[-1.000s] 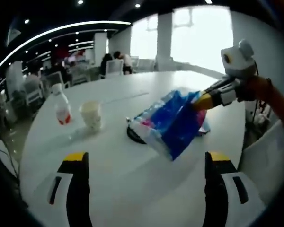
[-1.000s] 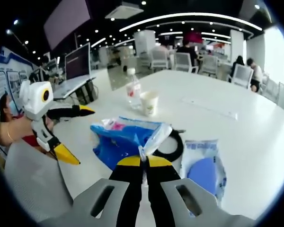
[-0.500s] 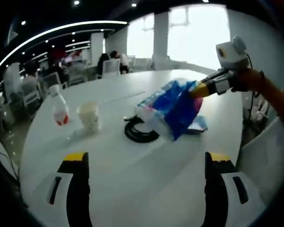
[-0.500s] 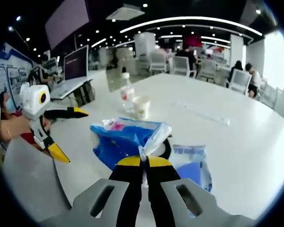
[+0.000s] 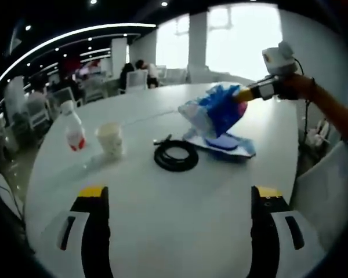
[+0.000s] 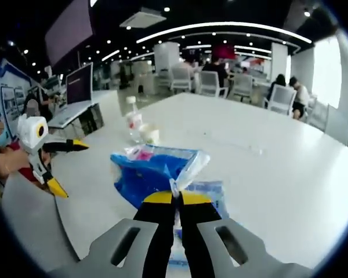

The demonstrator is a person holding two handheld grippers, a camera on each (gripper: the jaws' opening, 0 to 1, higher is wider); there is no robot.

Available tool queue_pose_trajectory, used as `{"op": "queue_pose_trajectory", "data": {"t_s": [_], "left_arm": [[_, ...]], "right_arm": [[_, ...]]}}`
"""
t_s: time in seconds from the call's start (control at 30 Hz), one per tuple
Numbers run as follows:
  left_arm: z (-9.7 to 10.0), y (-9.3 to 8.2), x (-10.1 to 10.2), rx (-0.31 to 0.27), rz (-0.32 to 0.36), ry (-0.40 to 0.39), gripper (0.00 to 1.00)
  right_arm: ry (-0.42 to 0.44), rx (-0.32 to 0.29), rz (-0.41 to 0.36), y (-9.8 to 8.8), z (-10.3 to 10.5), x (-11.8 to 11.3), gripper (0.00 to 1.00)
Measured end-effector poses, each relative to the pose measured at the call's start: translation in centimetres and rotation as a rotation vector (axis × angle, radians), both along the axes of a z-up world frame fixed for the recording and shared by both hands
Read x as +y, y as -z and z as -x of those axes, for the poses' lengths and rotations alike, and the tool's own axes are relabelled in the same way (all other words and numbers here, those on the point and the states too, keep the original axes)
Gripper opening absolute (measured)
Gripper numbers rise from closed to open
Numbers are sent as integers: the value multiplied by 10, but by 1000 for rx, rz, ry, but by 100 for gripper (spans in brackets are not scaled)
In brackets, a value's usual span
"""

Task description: Arrange the tabletop items into an orderly group along one side of the table until the central work area is clear of visible clutter.

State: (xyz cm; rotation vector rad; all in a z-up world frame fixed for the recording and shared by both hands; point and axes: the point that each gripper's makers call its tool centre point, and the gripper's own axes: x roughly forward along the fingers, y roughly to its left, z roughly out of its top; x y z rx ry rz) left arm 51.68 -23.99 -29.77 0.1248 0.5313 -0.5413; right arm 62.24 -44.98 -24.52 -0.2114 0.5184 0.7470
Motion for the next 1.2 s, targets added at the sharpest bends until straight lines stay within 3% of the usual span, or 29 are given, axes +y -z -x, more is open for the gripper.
{"op": "queue_pose_trajectory", "data": {"t_s": [0.17, 0.7, 0.87, 1.2], "left_arm": [[-3, -5, -2, -29, 9, 0, 99], [-1, 14, -1, 25, -19, 4, 99], [-2, 17, 0, 30, -20, 2, 99], [-6, 18, 3, 8, -26, -6, 99]], "right_arm": [[21, -15, 23, -3, -12, -17, 3], [103, -46, 103, -13, -56, -79, 3], [105, -58, 123, -17, -71, -88, 3], [100, -41, 162, -1, -101, -109, 3]]}}
